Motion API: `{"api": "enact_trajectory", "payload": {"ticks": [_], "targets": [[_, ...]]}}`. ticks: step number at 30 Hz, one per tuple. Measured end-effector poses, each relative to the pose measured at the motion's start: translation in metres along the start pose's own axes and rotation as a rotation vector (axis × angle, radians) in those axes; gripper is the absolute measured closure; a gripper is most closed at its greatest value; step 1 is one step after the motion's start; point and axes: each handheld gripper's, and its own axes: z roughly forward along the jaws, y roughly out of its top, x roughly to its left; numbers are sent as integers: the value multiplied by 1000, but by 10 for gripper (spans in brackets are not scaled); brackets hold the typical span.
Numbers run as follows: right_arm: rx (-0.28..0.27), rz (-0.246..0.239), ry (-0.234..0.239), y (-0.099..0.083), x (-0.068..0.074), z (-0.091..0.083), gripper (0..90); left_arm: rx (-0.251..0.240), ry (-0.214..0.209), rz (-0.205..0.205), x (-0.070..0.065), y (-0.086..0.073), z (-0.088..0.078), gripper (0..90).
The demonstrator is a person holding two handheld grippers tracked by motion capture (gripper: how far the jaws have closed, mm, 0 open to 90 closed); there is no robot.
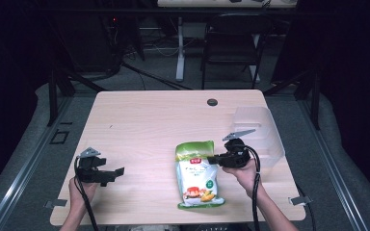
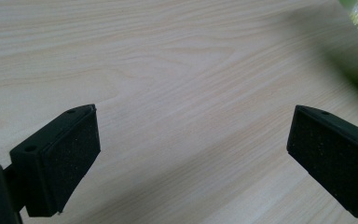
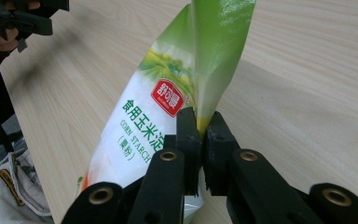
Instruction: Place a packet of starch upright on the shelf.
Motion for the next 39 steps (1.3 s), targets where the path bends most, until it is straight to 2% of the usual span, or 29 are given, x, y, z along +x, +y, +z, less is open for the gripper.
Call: {"api": "enact_trajectory", "payload": {"ticks": [7, 11, 25, 28, 31, 34, 39], "targets": [[-24, -21, -3, 2, 4, -9, 869, 3, 7, -1, 0, 0, 1, 25], [-17, -69, -69, 3, 11, -13, 871, 9, 7, 0, 1, 0, 1, 24], [-66, -84, -42, 8, 19, -28, 881, -7, -2, 2, 0, 0, 0, 24], [-74, -105, -36, 10, 26, -33, 885, -5, -1, 2, 0, 0, 0, 24], [-74, -122, -51, 12, 31, -35, 889, -8, 0, 5, -1, 0, 0, 24], [-84, -124, -55, 14, 33, -36, 891, -8, 4, 3, 0, 0, 1, 25], [-101, -150, -43, 18, 40, -41, 895, -4, 0, 4, 0, 0, 2, 25]]}}
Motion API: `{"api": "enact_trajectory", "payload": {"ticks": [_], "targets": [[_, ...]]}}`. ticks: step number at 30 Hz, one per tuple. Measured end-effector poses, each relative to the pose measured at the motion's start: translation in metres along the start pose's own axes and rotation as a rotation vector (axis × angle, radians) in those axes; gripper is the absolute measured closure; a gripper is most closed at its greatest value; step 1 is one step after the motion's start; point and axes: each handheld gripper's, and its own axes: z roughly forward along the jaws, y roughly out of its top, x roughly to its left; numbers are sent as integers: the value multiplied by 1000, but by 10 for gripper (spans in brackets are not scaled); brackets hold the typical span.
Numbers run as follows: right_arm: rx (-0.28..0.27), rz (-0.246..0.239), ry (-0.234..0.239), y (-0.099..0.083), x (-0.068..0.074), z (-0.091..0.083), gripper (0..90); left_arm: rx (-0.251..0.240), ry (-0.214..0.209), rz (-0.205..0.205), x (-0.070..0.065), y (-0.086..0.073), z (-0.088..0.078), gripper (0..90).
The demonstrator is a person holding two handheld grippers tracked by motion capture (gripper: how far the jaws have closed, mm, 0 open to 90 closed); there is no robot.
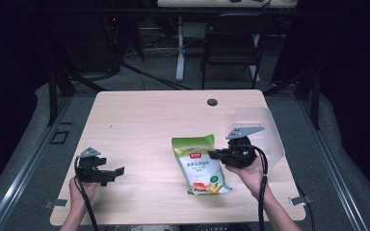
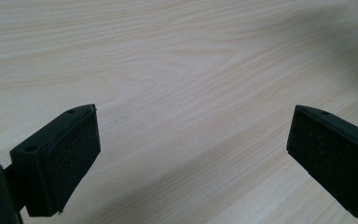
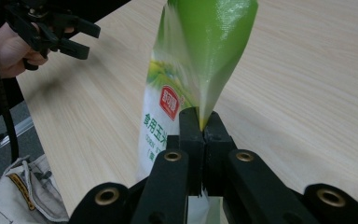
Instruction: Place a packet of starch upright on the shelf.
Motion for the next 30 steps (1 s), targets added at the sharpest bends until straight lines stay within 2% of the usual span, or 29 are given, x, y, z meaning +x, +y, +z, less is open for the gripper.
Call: {"api": "enact_trajectory", "payload": {"ticks": [5, 13, 18, 30], "targets": [[-6, -34, -14, 5, 8, -4, 897, 12, -7, 2, 0, 0, 1, 26], [-21, -41, -4, 9, 11, -5, 898, 11, -7, -2, 0, 0, 2, 26], [-23, -63, -16, 11, 15, -7, 900, 20, -16, 1, 1, 0, 2, 26], [-39, -70, -24, 16, 16, -10, 900, 21, -36, 8, 0, 0, 2, 25]]}}
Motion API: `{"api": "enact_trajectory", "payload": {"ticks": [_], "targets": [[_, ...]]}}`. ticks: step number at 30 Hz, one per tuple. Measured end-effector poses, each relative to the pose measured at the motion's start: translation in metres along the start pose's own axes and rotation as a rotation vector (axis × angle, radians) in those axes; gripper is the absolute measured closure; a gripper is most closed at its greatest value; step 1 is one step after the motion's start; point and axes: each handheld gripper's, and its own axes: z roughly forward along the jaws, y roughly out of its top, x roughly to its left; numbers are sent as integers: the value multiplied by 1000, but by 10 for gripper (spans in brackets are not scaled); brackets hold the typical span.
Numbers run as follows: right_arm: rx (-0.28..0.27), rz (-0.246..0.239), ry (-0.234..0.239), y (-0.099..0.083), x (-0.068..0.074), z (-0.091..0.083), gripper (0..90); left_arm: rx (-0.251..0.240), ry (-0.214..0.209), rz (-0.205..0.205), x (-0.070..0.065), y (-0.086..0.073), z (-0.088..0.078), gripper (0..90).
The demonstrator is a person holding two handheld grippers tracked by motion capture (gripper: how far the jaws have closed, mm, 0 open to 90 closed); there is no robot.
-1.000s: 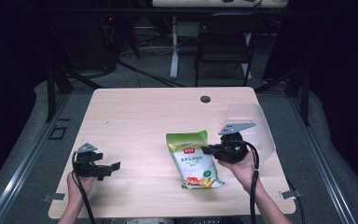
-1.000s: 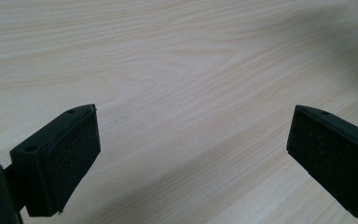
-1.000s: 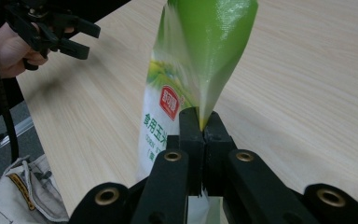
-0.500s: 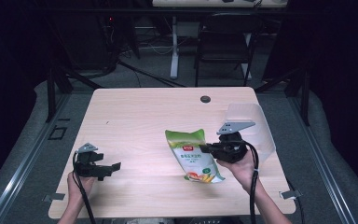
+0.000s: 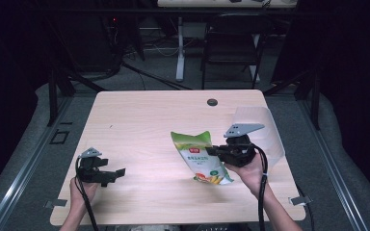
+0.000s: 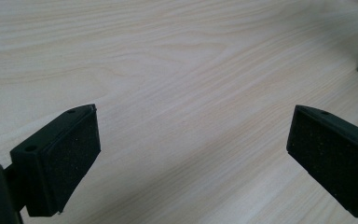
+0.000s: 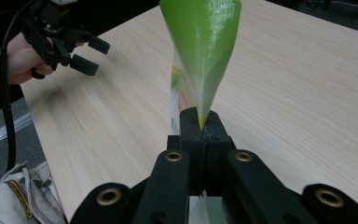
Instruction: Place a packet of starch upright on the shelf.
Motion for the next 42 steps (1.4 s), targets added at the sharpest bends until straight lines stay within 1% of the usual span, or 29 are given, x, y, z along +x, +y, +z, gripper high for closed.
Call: {"api": "enact_trajectory", "payload": {"ticks": [7, 15, 18, 26, 29, 35, 38, 42], "targets": [[-14, -1, -7, 3, -2, -4, 900, -3, 1, 1, 0, 0, 0, 25], [-47, -2, -16, 10, -3, -12, 900, -1, 2, 1, -1, 0, 0, 25], [-52, -5, -21, 13, -3, -14, 900, -2, -5, 3, -1, 0, 1, 26], [-60, -5, -31, 17, -6, -16, 900, 5, -9, 10, -2, 1, 1, 26], [-65, -12, -42, 21, -7, -18, 900, 7, -20, 11, -2, 0, 1, 26], [-79, -12, -58, 26, -12, -21, 900, 11, -21, 18, -4, 0, 2, 26], [-96, -3, -67, 29, -16, -25, 900, 18, -16, 21, -3, 0, 1, 29], [-100, 6, -76, 33, -20, -29, 900, 17, -16, 22, -3, 0, 2, 32]]}}
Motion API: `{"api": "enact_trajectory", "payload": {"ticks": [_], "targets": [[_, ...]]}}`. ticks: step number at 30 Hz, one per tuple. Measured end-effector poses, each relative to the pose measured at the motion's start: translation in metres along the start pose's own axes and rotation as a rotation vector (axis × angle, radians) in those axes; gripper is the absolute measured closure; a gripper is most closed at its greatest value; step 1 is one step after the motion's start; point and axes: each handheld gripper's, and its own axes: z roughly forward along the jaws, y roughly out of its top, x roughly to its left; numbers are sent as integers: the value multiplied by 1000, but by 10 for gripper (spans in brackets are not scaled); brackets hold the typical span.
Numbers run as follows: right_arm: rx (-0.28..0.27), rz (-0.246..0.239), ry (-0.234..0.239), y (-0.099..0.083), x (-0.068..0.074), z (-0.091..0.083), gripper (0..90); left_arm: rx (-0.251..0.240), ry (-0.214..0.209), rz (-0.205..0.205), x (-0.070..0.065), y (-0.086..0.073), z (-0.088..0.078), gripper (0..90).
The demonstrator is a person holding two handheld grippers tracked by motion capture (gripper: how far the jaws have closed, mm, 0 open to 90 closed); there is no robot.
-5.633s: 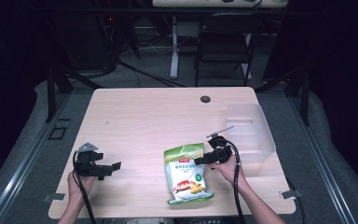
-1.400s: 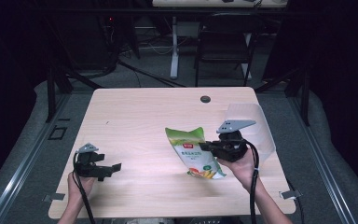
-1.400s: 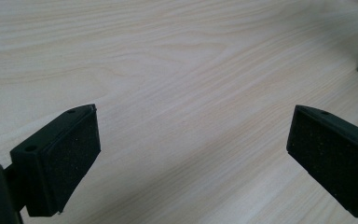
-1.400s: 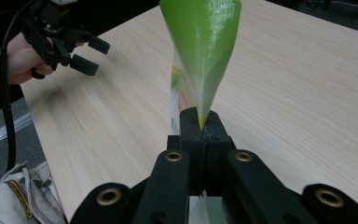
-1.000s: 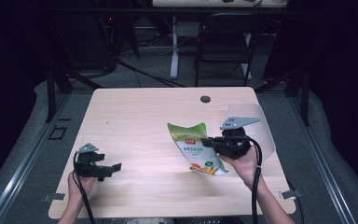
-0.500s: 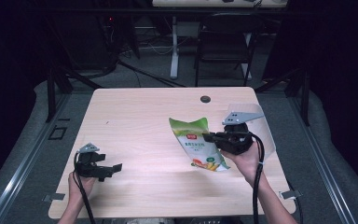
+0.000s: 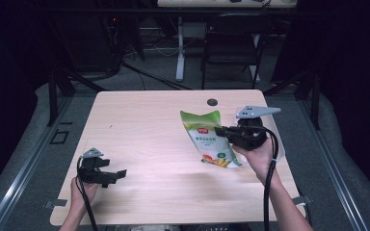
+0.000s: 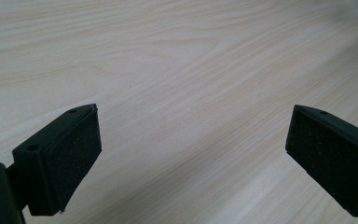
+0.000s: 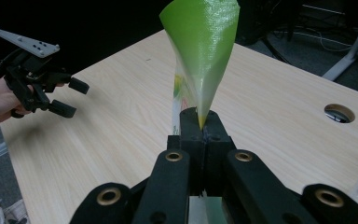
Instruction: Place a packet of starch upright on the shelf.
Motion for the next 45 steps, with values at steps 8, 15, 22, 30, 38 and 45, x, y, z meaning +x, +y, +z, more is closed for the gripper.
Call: {"api": "enact_trajectory", "payload": {"ticks": [8, 15, 22, 30, 38, 45], "targets": [[-13, 4, -30, 11, -10, -2, 900, 11, 5, 16, -1, 1, 1, 33], [-21, 15, -53, 22, -19, -2, 900, 9, 5, 14, -2, 1, 1, 33], [-25, 43, -77, 29, -32, -1, 900, 9, 2, 14, -3, 1, 1, 34], [-32, 57, -108, 39, -43, -4, 900, 6, 2, 13, -2, 1, 1, 34], [-24, 57, -146, 46, -52, -6, 900, 6, 0, 13, -2, 0, 0, 34], [-30, 75, -170, 47, -62, -10, 900, 4, -1, 13, -2, 0, 1, 34]]}}
